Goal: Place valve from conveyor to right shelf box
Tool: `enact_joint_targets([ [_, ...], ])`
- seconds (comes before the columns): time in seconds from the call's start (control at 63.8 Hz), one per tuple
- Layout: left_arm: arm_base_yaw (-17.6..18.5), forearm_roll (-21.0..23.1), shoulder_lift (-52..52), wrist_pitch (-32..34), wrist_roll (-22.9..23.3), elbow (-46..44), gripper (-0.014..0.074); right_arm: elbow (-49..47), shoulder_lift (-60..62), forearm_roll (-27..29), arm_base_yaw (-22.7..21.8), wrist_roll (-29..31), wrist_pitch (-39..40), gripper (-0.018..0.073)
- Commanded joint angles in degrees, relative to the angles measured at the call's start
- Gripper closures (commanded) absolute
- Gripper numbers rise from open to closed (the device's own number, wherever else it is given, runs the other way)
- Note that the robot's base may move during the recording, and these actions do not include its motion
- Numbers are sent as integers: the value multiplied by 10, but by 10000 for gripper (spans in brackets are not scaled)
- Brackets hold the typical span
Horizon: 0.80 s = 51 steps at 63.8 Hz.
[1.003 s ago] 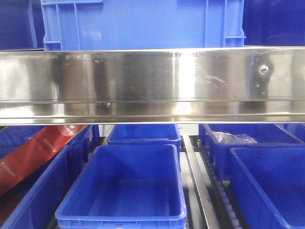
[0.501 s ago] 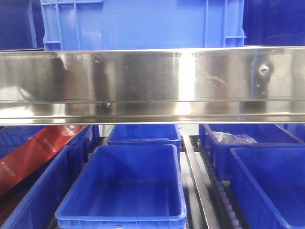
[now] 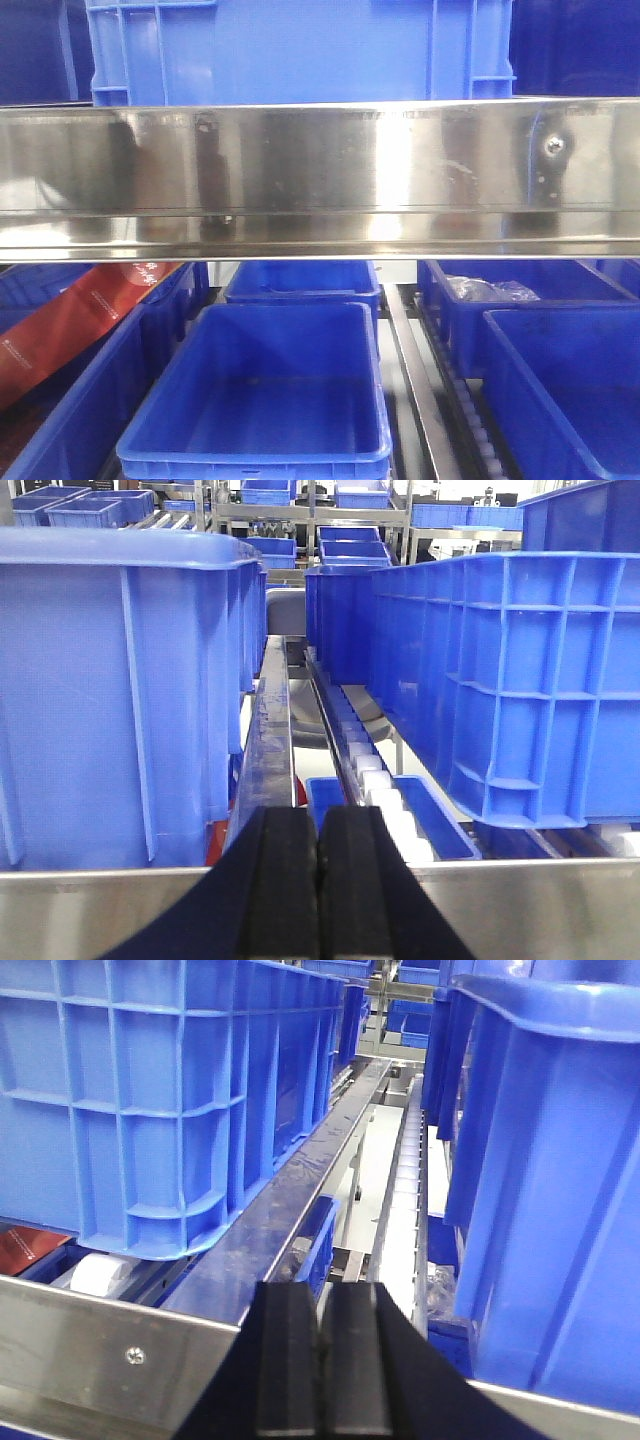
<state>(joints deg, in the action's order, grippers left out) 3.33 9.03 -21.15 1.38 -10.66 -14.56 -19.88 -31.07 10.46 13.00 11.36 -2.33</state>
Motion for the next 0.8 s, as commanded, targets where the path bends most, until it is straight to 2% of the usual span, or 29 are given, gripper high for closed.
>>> enact_joint_targets([
  [0.0, -7, -59, 14, -7, 16, 2, 707, 0, 4, -4, -2, 3, 15, 722],
  [0.11, -34, -77, 50, -35, 83, 14, 707, 0, 4, -4, -2, 3, 15, 722],
  [0.188, -59, -106, 85, -35, 86, 30, 707, 0, 4, -4, -2, 3, 15, 722],
  [0.298, -88, -108, 136, -35, 86, 64, 707, 0, 4, -4, -2, 3, 15, 722],
  [0.501, -87, -85, 211, -31, 86, 146, 707, 0, 4, -4, -2, 3, 15, 722],
  [0.548, -87, -85, 211, -7, 86, 146, 707, 0, 4, -4, -2, 3, 15, 722],
  [0.58, -87, -85, 211, -34, 86, 146, 707, 0, 4, -4, -2, 3, 14, 722],
  [0.783, -87, -85, 211, -29, 86, 146, 707, 0, 4, -4, -2, 3, 14, 722],
])
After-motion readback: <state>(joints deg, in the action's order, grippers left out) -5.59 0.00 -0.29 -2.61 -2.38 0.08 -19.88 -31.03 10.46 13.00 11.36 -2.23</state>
